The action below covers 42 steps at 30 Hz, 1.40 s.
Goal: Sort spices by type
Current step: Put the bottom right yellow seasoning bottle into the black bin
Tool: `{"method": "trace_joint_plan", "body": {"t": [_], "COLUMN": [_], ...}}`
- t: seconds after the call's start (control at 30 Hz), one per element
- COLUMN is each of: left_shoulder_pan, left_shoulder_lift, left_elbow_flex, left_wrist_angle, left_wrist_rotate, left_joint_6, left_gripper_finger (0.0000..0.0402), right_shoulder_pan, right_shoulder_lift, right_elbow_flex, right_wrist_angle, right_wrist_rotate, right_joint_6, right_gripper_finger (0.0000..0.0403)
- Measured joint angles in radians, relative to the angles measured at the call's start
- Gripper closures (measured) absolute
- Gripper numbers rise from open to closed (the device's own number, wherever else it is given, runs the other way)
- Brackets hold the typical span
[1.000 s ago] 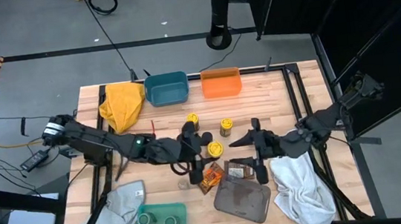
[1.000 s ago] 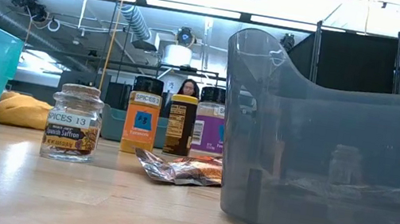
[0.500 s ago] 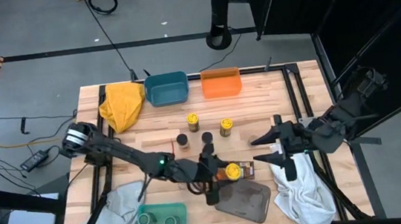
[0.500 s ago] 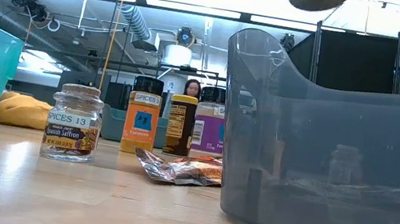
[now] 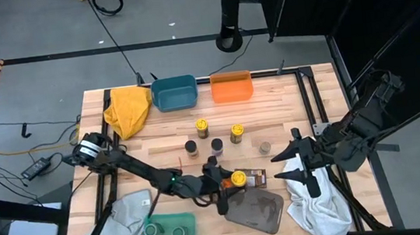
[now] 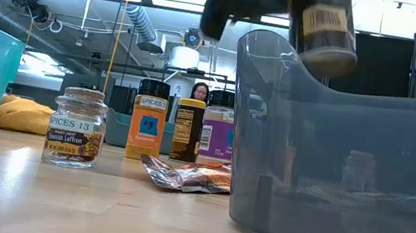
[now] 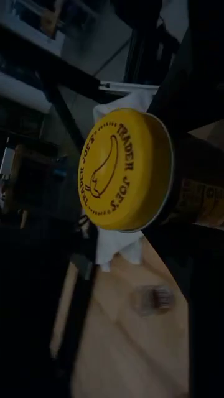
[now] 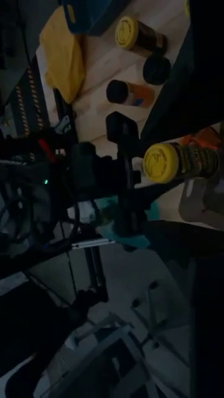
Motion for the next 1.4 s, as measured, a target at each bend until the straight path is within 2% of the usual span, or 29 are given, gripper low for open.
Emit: {"method": "trace_joint_plan", "body": {"t": [0.13, 0.47, 1.03, 1.4], "left_shoulder_pan": [-0.005, -0.012, -0.013, -0.020], "left_shoulder_lift": [-0.001, 0.008, 0.078, 0.083], "left_elbow_flex": [-0.040, -0.032, -0.027, 0.089], "left_wrist_angle": [0.092, -0.034, 0.082, -0.004], "left_wrist_rotate": [0.011, -0.040, -0.049, 0.002], "left_joint_6": [-0.056, -0.043, -0.065, 0.025], "left_gripper_finger": [0.0186, 0.0186, 0.0186, 0.0186], "right_shoulder_pan": [0.017, 0.018, 0.017, 0.017], "right_shoulder_lift": [0.000, 0.000, 0.001, 0.001], "right_elbow_flex": [0.000, 0.000, 0.000, 0.000], "right_wrist_angle": [-0.003, -0.037, -0.081, -0.112], "right_wrist_rotate": [0.000, 0.000, 0.000, 0.000], "right_joint_6": [-0.001, 0.000, 0.005, 0.008], "right_gripper_finger": [0.0179, 0.0179, 0.0179, 0.0179]}}
